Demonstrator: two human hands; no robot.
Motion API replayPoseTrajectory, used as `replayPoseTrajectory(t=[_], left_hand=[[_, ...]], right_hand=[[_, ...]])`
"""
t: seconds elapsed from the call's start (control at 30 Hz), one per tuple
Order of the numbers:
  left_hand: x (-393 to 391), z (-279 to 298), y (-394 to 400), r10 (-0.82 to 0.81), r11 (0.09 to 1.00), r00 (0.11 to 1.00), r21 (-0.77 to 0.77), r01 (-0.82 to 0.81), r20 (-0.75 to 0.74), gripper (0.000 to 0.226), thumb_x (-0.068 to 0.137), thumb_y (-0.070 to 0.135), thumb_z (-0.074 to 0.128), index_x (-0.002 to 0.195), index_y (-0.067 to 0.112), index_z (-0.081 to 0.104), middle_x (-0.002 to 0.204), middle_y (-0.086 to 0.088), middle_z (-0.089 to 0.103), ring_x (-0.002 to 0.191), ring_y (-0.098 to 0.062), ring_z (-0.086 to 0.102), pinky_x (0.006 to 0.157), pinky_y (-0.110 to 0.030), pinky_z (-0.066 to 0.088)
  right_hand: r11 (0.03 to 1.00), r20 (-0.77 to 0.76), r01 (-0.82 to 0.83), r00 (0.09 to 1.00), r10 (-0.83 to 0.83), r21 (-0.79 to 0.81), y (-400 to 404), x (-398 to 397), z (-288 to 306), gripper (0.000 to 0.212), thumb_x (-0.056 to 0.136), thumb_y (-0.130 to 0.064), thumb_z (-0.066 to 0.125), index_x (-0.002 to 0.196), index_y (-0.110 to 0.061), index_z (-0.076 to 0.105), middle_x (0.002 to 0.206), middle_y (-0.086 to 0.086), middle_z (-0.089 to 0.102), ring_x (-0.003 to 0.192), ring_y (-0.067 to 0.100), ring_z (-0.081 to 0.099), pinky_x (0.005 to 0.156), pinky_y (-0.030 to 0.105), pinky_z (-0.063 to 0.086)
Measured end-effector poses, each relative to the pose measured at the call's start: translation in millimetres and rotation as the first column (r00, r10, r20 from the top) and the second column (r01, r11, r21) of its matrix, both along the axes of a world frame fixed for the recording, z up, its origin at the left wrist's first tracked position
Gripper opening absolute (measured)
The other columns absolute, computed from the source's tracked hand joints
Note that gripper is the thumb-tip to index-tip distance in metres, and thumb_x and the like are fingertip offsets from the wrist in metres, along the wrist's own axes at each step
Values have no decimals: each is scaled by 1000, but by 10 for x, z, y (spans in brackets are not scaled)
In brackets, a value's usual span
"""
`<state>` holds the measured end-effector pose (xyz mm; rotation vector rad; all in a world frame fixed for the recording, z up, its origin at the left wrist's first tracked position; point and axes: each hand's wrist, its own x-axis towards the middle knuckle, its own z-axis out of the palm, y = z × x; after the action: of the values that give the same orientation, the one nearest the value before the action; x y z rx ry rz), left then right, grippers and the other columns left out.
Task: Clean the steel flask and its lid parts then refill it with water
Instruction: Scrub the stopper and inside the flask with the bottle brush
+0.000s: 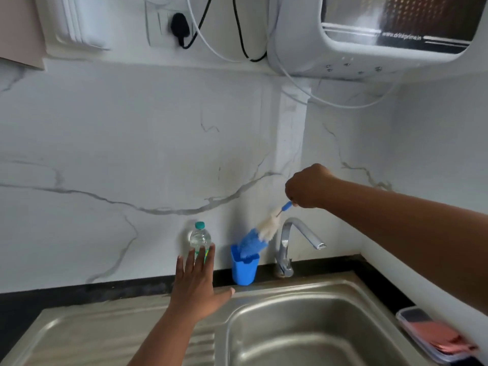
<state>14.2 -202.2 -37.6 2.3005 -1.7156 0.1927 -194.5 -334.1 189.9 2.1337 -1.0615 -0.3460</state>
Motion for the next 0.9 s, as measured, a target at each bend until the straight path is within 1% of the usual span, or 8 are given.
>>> replayPoseTrajectory(t=[0.1,0.23,0.3,0.4,0.57,0.67,0.77,0.9], left_hand=[[27,-104,-95,-11,1000,1000,15,11,-6,119,56,85,10,150,22,-25,166,-5,-5,152,-29,-6,119,-48,-10],[22,-210,-135,-20,999,1000,37,20,10,128,52,99,-3,151,22,-26,165,-4,-15,151,-28,-13,117,-46,-15],[34,-295,-157,-28,999,999,23,29,-17,126,49,95,-8,150,23,-27,165,-5,-14,151,-28,-14,116,-44,-20],[61,-396,-163,-34,999,998,14,34,-50,121,55,99,-2,146,24,-28,166,-5,-7,152,-29,-11,113,-44,-22],[99,-468,-218,-4,998,999,65,7,-43,121,59,98,4,151,25,-27,165,-4,-15,151,-27,-15,116,-44,-19],[109,-532,-243,-3,998,998,60,7,-62,121,57,96,4,152,25,-25,165,-3,-14,151,-27,-13,117,-45,-18],[100,-590,-260,10,997,997,73,-4,-72,121,59,97,7,151,25,-26,165,-3,-14,151,-27,-12,117,-45,-16],[71,-656,-280,8,999,997,43,-5,-80,119,65,92,20,153,24,-22,166,-5,-5,152,-29,-5,119,-48,-11]], right_hand=[[994,-120,-85,990,76,-74,-104,215,-78,9,94,-24,56,87,-22,61,65,-9,46,56,10,40,78,34,31],[968,-179,-206,967,179,-146,-162,526,-168,30,90,-13,54,64,-20,40,61,-8,42,58,12,41,90,40,30],[955,-172,-261,957,236,-141,-197,707,-258,32,89,-9,52,62,-20,37,62,-7,40,70,16,49,96,42,28],[933,-204,-320,937,285,-164,-251,920,-423,32,89,-7,49,62,-19,35,64,-7,41,79,19,48,106,45,25],[920,-143,-356,931,335,-166,-412,1179,-669,29,90,-7,47,64,-18,43,82,-6,59,90,20,55,113,45,19],[924,-119,-346,937,330,-165,-503,1235,-685,33,88,-5,48,59,-17,37,78,-6,56,84,19,51,116,45,16],[930,-88,-339,940,330,-141,-583,1227,-698,29,82,-1,46,60,-20,43,74,-8,54,78,21,42,117,48,14],[854,-81,-428,902,424,-294,-777,1100,-811,23,61,-5,41,47,-23,42,52,-10,35,61,16,53,108,50,37]])
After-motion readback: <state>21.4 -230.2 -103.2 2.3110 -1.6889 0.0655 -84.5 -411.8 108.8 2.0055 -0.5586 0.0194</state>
